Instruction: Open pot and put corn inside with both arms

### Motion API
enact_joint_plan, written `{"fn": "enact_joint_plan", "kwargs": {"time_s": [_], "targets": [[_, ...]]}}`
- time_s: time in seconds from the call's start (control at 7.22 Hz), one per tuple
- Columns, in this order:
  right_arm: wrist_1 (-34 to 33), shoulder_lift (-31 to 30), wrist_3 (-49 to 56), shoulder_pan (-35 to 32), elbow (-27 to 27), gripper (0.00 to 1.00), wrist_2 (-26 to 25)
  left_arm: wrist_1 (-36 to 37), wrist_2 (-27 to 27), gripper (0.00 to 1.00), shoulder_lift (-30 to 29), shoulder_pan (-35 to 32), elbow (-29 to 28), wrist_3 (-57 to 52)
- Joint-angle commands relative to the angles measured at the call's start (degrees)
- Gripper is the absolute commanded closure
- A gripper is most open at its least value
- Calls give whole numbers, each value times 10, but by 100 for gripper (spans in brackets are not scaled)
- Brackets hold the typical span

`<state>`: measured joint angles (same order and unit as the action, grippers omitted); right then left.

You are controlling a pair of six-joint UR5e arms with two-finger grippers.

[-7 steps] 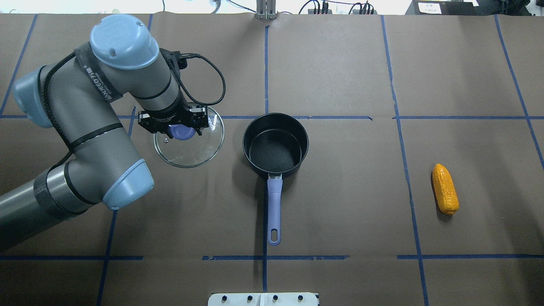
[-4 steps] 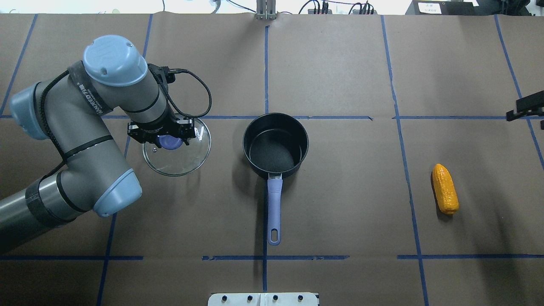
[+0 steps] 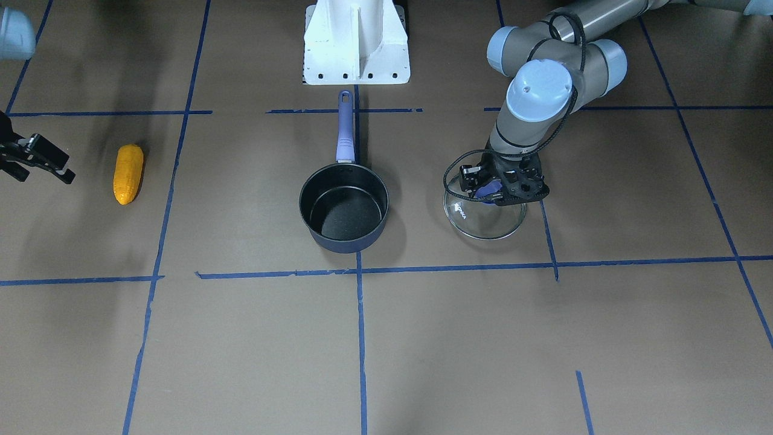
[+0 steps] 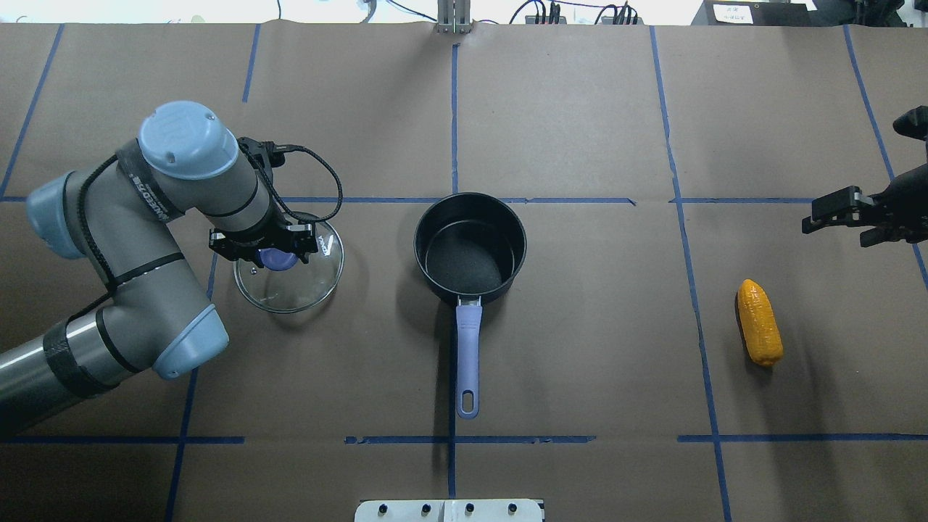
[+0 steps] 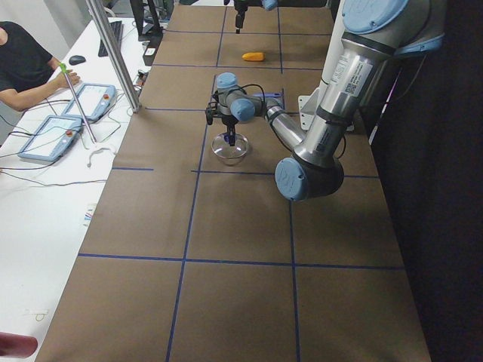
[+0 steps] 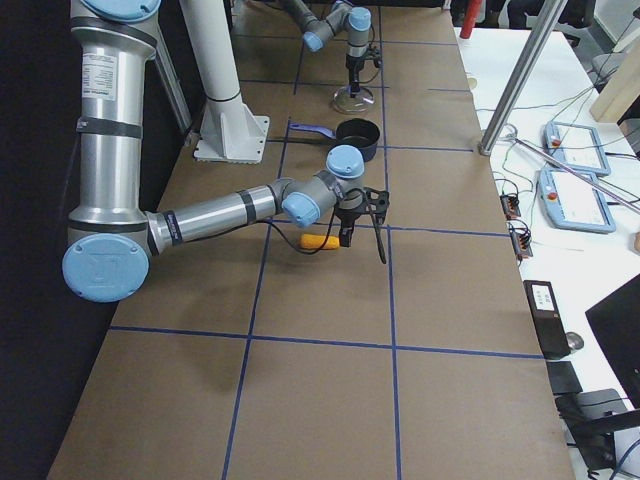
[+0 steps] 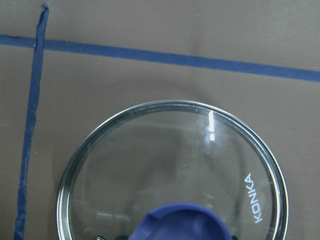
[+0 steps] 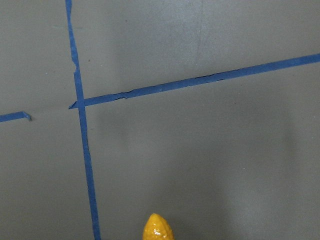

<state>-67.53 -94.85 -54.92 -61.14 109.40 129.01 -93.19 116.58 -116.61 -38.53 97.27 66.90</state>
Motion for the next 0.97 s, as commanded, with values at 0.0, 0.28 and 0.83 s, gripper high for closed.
{"fn": "enact_joint_plan", "kwargs": {"time_s": [0.0,0.28,0.83], "targets": [[0,-2,-3,7,1,0,-3,-4,0,77,2,8,-8,0],[0,-2,-3,8,1,0,-3,-5,1,33,2,8,-8,-8],[2,-10,-32,67,0,0,-38,7,11,0,2,-3,19,-8]]}}
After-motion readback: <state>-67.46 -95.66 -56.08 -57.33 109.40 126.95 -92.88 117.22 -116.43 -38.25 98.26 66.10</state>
